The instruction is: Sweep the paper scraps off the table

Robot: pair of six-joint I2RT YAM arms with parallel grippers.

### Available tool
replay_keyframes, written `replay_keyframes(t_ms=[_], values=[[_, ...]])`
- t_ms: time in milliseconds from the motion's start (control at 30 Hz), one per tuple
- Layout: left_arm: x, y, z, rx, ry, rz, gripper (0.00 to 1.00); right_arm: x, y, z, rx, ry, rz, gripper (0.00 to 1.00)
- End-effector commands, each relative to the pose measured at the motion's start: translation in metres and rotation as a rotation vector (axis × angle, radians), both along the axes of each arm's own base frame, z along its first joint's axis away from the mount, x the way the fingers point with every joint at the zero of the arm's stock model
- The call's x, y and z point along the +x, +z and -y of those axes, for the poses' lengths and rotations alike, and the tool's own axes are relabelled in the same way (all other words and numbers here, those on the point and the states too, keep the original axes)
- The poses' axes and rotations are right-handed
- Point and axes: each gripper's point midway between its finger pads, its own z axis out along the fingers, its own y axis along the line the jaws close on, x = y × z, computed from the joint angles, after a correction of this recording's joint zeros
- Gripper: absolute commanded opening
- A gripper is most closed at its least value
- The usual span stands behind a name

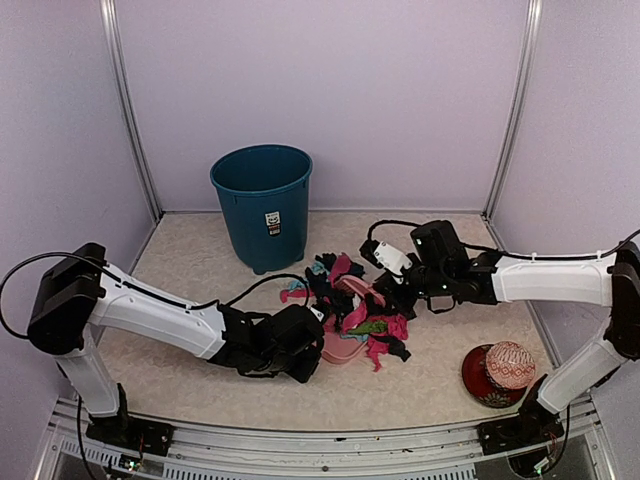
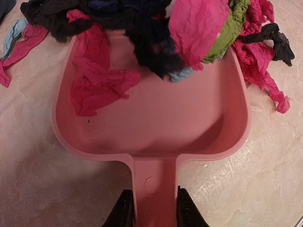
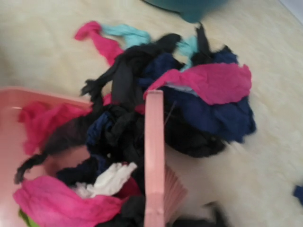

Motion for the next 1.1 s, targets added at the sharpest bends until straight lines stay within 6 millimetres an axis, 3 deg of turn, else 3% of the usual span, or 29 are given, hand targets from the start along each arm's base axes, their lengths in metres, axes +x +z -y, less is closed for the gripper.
replay_keyframes(t_ms=[0,200,367,567,767,1067], values=[[0.003,-0.012,0.000,-0.017,0.012,0.004,0.00,-0.030,-0.002,-0.006,0.038,0.050,-0.095,0.00],[0.009,-0.008,0.006,-0.066,0.027,0.040,0.00,-0.038,0.017,-0.012,0.120,0.069,-0.102,0.00],[0.012,0.001,0.008,-0.124,0.033,0.074,0.00,-0.027,0.034,-0.004,0.154,-0.021,-0.054,0.00],[0.013,0.013,0.003,-0.201,0.044,0.118,0.00,-0.001,0.061,0.031,0.161,-0.258,0.072,0.00],[0.015,0.024,-0.003,-0.251,0.063,0.156,0.00,0.003,0.092,0.059,0.223,-0.388,0.175,0.00],[0.019,0.045,-0.002,-0.283,0.063,0.206,0.00,0.000,0.112,0.101,0.268,-0.551,0.273,0.00]])
